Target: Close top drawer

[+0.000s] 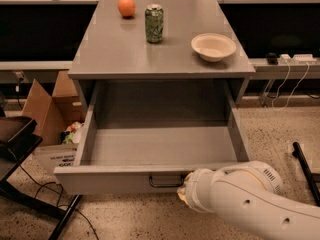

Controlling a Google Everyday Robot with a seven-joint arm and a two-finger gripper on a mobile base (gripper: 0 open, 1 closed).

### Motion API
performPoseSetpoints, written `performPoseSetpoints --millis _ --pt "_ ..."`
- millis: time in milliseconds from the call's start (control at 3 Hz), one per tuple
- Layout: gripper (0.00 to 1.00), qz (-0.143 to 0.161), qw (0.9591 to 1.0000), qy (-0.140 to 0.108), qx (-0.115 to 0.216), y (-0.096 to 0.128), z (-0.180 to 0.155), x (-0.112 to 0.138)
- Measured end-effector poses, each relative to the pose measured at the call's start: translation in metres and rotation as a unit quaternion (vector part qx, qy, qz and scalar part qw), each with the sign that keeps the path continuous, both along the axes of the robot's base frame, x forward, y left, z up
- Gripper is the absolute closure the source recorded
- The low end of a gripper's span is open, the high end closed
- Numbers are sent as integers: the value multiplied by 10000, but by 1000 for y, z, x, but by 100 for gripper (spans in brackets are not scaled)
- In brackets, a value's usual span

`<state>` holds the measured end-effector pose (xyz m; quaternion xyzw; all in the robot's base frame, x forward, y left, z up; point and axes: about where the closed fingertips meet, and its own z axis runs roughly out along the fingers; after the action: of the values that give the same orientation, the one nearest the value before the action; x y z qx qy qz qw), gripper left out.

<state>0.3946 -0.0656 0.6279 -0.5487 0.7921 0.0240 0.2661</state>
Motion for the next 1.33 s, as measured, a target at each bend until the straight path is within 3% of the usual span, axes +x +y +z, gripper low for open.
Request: performPoseSetpoints --millis 1333 --pt "100 87 9999 -144 -42 -3 2 14"
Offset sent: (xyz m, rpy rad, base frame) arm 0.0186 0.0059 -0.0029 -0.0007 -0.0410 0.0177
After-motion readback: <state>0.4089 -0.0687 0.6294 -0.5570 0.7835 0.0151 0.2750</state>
